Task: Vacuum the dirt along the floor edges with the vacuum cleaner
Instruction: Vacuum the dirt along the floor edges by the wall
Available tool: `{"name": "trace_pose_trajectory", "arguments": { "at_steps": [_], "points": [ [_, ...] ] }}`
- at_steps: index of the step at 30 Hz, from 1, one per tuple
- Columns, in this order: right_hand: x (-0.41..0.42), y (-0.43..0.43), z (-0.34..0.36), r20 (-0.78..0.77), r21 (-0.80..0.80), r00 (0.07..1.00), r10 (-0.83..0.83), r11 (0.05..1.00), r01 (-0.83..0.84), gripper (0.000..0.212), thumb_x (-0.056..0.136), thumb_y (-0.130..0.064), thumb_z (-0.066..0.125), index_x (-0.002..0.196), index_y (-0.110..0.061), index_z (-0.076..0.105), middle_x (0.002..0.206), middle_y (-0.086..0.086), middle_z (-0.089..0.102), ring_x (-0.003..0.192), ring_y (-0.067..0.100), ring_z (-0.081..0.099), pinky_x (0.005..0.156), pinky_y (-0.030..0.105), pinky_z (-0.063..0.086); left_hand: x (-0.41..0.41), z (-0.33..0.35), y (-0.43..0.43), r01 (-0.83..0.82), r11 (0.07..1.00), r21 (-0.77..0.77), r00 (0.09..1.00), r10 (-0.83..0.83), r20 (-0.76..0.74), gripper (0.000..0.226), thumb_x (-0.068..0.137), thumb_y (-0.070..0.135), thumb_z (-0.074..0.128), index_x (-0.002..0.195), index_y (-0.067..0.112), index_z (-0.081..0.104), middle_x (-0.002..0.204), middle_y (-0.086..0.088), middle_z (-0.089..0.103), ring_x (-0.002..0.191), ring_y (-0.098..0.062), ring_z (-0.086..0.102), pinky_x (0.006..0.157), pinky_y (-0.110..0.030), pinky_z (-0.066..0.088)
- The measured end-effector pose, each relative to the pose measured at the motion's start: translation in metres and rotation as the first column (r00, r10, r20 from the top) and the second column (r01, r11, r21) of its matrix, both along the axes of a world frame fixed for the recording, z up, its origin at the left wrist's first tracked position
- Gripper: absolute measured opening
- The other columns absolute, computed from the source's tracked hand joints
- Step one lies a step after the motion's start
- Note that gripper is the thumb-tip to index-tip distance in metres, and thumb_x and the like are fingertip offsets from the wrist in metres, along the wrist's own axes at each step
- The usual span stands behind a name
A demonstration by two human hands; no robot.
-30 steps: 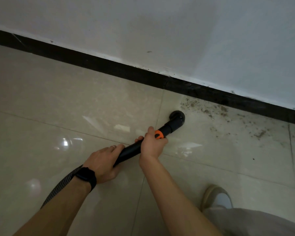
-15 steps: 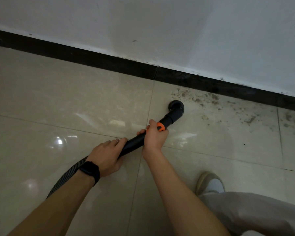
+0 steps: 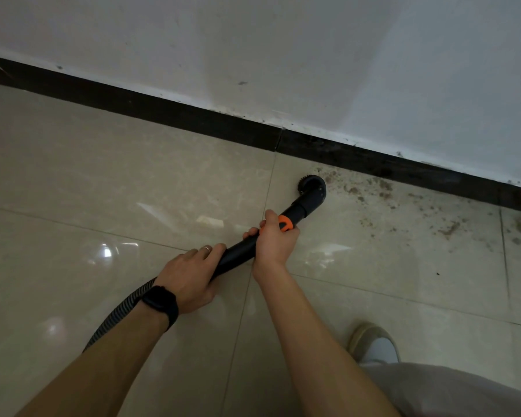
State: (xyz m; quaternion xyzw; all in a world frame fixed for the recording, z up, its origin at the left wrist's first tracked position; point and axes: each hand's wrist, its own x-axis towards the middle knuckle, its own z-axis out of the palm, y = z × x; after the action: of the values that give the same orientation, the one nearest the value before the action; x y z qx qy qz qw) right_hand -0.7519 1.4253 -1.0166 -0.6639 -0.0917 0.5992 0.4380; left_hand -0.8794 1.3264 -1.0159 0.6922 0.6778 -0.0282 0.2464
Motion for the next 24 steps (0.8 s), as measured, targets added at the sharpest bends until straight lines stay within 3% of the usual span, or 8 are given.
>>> {"name": "trace_pose_trajectory", "arguments": {
  "at_steps": [13,19,24],
  "points": [
    [0.006,0.036,-0.001,-0.022,0.028,0.999,0.03,0.999,-0.029,0.024,0.096,-0.012,0.067,0.104,-0.016,0.045,0.07,0.004,0.055,0.041,0.014,0.051,0.047,0.03,0.051,0.012,-0.003,0.029,-0.038,0.999,0.039,0.999,0.038,0.008,0.053,0.084,0.027,0.059,0.13,0.023,0.033,0.109,-0.001,0.056,0.087,-0.025,0.056,0.066,-0.035,0.047],
    [-0.005,0.045,0.004,-0.019,0.024,0.997,0.07,0.997,-0.069,0.026,0.095,-0.011,0.066,0.11,-0.016,0.046,0.073,0.005,0.055,0.04,0.013,0.052,0.048,0.031,0.053,0.008,-0.003,0.032,-0.105,0.994,0.041,0.994,0.104,0.035,0.055,0.08,0.021,0.059,0.127,0.024,0.03,0.106,-0.002,0.056,0.084,-0.025,0.056,0.061,-0.032,0.039],
    [-0.019,0.032,0.005,-0.016,0.004,0.991,0.135,0.991,-0.135,0.027,0.095,-0.016,0.066,0.112,-0.016,0.044,0.08,0.008,0.057,0.041,0.013,0.055,0.051,0.033,0.055,-0.008,-0.001,0.016,-0.13,0.991,0.027,0.989,0.128,0.07,0.054,0.081,0.023,0.061,0.127,0.024,0.032,0.104,-0.001,0.057,0.081,-0.023,0.055,0.061,-0.033,0.045]
  ]
}}
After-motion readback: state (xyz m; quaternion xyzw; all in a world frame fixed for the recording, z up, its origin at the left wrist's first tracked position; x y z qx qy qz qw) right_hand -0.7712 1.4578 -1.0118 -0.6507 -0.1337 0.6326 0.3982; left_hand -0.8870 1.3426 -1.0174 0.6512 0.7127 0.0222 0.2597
